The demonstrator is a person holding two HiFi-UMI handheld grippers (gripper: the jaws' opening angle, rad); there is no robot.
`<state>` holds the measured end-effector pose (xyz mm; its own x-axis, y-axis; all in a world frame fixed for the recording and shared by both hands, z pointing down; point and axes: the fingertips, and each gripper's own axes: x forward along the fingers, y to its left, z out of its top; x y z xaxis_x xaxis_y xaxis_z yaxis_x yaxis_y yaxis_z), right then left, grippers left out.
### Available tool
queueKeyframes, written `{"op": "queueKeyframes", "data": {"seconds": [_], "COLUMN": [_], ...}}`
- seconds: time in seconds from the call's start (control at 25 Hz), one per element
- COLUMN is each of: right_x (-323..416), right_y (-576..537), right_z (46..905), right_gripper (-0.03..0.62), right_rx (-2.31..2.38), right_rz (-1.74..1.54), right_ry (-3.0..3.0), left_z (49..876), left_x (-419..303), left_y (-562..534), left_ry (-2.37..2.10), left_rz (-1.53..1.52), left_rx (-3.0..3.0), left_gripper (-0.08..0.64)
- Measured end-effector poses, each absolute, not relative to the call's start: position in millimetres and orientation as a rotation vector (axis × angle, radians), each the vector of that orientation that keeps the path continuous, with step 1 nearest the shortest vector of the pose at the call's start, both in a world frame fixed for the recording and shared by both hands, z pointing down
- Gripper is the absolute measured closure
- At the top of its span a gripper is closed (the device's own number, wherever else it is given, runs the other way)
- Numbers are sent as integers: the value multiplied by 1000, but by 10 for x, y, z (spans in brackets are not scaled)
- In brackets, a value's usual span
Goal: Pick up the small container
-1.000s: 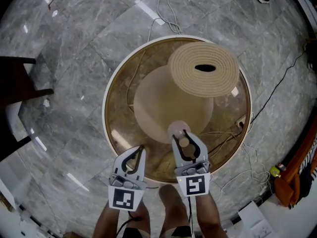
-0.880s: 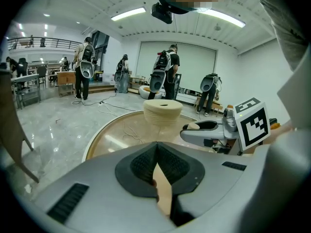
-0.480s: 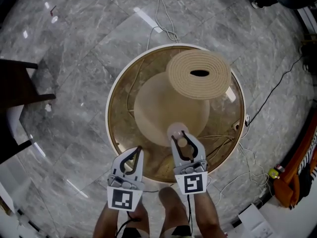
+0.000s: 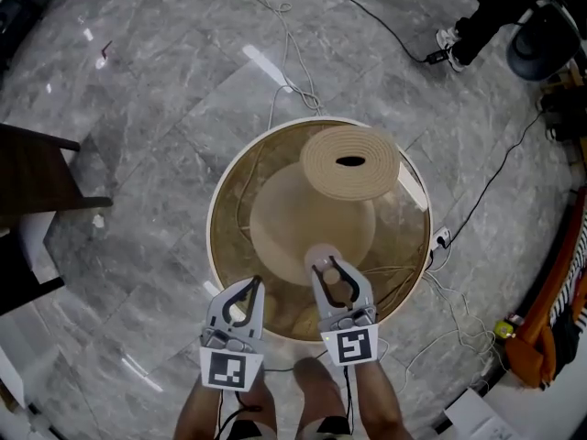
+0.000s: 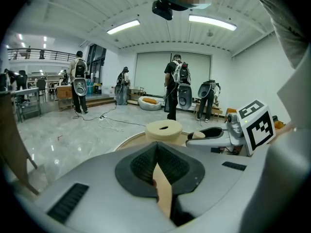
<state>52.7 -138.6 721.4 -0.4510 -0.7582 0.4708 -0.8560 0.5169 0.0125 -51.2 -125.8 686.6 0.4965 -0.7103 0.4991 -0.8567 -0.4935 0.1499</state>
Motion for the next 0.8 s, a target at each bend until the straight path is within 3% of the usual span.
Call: {"op": "queueKeyframes", "data": {"seconds": [0.8], "right_x": [534], "right_y": [-1227], "right_z": [5303], "right_gripper": [462], "right_rx": [1443], "right_rz": [250], "right_ry": [-2393], "left_z": [5008], "left_x": [-480], "left_y": [-1241], "left_ry": [-1351], "left_rz": [427], "left_rx": [2533], "left_gripper": [543]}}
